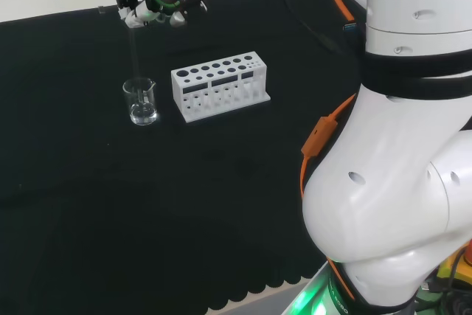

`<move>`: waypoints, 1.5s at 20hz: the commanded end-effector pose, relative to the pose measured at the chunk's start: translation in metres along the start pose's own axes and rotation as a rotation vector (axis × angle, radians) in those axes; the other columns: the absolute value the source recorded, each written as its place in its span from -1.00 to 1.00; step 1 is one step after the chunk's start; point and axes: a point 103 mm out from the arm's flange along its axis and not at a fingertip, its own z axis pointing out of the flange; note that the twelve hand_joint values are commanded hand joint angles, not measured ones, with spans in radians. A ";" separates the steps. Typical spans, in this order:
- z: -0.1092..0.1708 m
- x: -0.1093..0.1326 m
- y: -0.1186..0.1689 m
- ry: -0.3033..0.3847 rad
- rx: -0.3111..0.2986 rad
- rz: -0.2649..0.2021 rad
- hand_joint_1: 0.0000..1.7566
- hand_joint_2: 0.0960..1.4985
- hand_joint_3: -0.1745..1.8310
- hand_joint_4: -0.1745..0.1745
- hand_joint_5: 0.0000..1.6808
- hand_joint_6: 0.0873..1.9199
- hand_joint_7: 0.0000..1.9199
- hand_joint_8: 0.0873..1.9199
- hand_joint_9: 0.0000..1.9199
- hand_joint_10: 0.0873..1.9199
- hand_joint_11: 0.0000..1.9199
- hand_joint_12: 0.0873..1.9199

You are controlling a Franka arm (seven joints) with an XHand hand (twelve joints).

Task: Stir in the beaker to the left of the white test tube rack with the glass rod.

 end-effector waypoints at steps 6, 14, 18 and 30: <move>0.005 0.007 -0.022 -0.003 0.025 0.010 0.35 0.50 -1.00 -1.00 0.29 -0.13 0.62 -0.29 0.82 -0.47 0.76 -0.09; 0.008 0.020 -0.023 0.021 0.026 -0.001 0.35 0.50 -1.00 -1.00 0.29 -0.13 0.62 -0.29 0.82 -0.47 0.76 -0.09; 0.007 0.026 -0.010 0.011 0.041 -0.011 0.35 0.50 -1.00 -1.00 0.29 -0.13 0.62 -0.29 0.82 -0.47 0.76 -0.09; 0.002 0.003 0.015 0.000 0.053 -0.017 0.35 0.50 -1.00 -1.00 0.29 -0.13 0.62 -0.29 0.82 -0.47 0.76 -0.09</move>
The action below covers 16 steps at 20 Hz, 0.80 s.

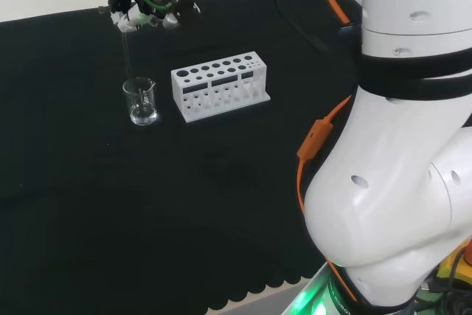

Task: Stir in the beaker to the left of the white test tube rack with the glass rod.

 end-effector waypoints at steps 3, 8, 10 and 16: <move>0.000 -0.025 0.008 -0.014 0.043 0.015 0.35 0.50 -1.00 -1.00 0.29 -0.13 0.62 -0.29 0.82 -0.47 0.76 -0.09; -0.002 -0.031 -0.011 -0.019 0.045 0.039 0.35 0.50 -1.00 -1.00 0.29 -0.13 0.62 -0.29 0.82 -0.47 0.76 -0.09; -0.002 -0.028 -0.017 -0.021 0.044 0.042 0.35 0.50 -1.00 -1.00 0.29 -0.13 0.62 -0.29 0.82 -0.47 0.76 -0.09; -0.002 -0.025 -0.031 0.008 0.016 0.031 0.35 0.50 -1.00 -1.00 0.29 -0.13 0.62 -0.30 0.82 -0.47 0.76 -0.09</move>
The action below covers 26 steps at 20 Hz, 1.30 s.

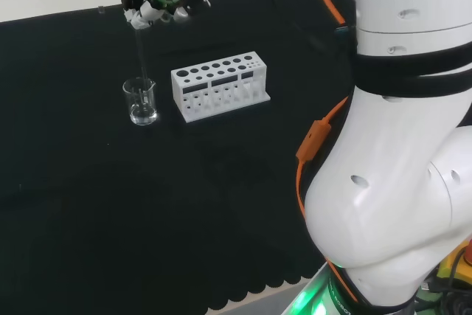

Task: Stir in the beaker to the left of the white test tube rack with the glass rod.

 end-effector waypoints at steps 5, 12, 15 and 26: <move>0.001 0.013 -0.021 -0.009 -0.046 -0.007 0.35 0.50 -1.00 -1.00 0.29 -0.13 0.62 -0.30 0.82 -0.47 0.76 -0.09; -0.002 0.025 0.001 0.015 -0.019 -0.030 0.35 0.50 -1.00 -1.00 0.29 -0.13 0.62 -0.30 0.82 -0.47 0.76 -0.09; -0.004 0.021 0.010 0.008 -0.011 -0.029 0.35 0.50 -1.00 -1.00 0.29 -0.13 0.62 -0.30 0.82 -0.47 0.76 -0.09; -0.006 -0.008 0.020 0.007 -0.001 -0.006 0.35 0.50 -1.00 -1.00 0.29 -0.13 0.62 -0.30 0.82 -0.48 0.76 -0.09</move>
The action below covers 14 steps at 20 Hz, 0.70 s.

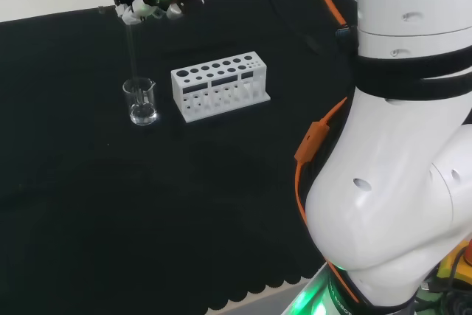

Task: Stir in the beaker to the left of the white test tube rack with the glass rod.

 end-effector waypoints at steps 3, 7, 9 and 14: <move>0.006 -0.025 0.002 -0.009 0.029 0.026 0.35 0.50 -1.00 -1.00 0.29 -0.13 0.62 -0.30 0.82 -0.48 0.76 -0.09; 0.009 -0.024 -0.011 -0.010 0.042 0.036 0.35 0.50 -1.00 -1.00 0.29 -0.13 0.62 -0.30 0.82 -0.48 0.76 -0.09; 0.010 -0.022 -0.016 -0.007 0.043 0.040 0.35 0.50 -1.00 -1.00 0.29 -0.13 0.62 -0.30 0.82 -0.48 0.76 -0.09; 0.012 -0.023 -0.026 0.003 0.026 0.030 0.35 0.50 -1.00 -1.00 0.29 -0.13 0.62 -0.30 0.82 -0.48 0.76 -0.09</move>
